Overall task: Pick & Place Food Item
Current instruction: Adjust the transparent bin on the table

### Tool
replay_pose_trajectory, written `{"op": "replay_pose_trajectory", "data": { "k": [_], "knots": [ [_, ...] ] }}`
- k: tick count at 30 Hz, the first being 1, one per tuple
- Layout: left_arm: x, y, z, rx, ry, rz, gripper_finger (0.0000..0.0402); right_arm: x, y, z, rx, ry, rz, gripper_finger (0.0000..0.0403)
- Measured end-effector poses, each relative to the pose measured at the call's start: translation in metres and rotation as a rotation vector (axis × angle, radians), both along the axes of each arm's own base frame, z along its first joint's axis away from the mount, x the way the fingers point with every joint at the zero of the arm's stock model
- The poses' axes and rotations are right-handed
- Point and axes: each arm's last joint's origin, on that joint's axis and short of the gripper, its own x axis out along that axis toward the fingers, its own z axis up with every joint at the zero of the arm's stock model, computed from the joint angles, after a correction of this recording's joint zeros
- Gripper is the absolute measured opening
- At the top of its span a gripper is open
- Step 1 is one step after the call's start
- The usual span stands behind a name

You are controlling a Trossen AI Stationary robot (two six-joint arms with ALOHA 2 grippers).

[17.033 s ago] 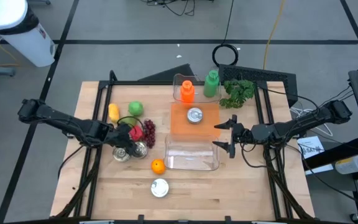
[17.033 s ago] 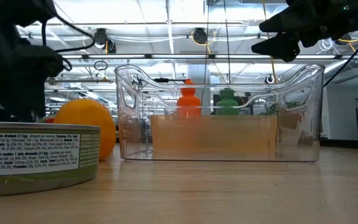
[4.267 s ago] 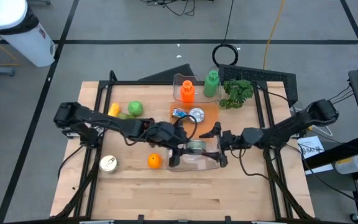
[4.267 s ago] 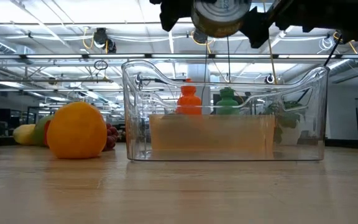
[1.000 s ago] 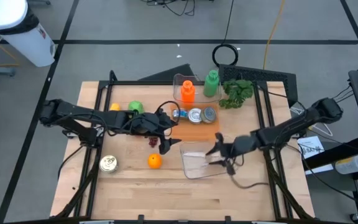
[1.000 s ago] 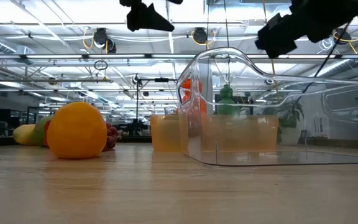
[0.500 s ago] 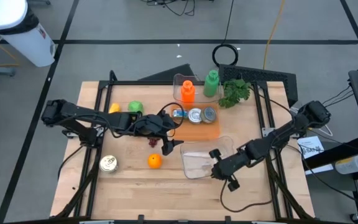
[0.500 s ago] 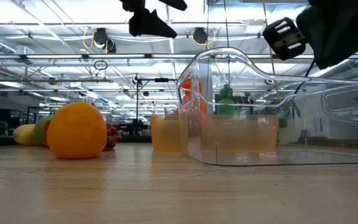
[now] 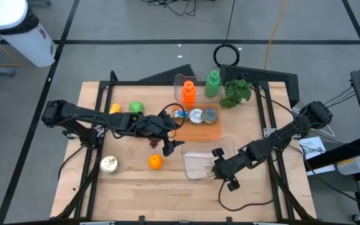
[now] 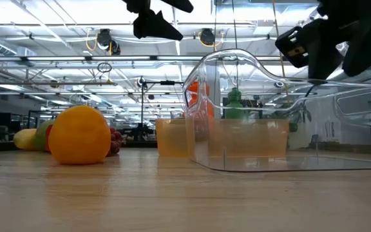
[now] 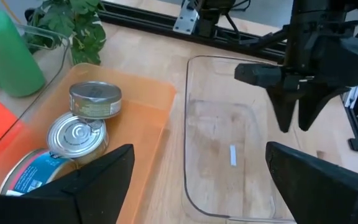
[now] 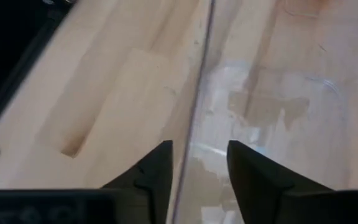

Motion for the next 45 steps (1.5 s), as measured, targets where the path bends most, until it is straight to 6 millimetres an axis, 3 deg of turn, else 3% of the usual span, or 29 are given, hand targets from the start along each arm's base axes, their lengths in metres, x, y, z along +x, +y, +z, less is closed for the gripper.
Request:
{"op": "replay_pose_trajectory", "data": {
  "k": [7,12,18,27,32,45],
  "knots": [
    [0.0,0.0,0.0,0.001,0.0,-0.001,0.038,0.003,0.002,-0.022,-0.056,0.096,0.007,0.0148],
    [0.0,0.0,0.0,0.003,0.0,-0.002,0.0369,0.005,0.003,-0.022,-0.068,0.073,0.022,0.0103],
    [0.0,0.0,0.0,0.005,0.0,-0.003,0.0361,0.012,-0.002,-0.018,-0.102,-0.001,-0.011,0.001],
    [0.0,0.0,0.0,0.006,0.0,-0.002,0.0361,0.025,-0.013,-0.012,-0.073,-0.097,-0.138,0.0004],
    [0.0,0.0,0.0,0.004,0.0,-0.001,0.0361,0.029,-0.018,-0.01,-0.066,-0.122,-0.156,0.0028],
    [0.0,0.0,-0.001,0.004,0.008,-0.001,0.0361,0.032,-0.017,-0.006,-0.045,-0.168,-0.158,0.0142]
  ]
}}
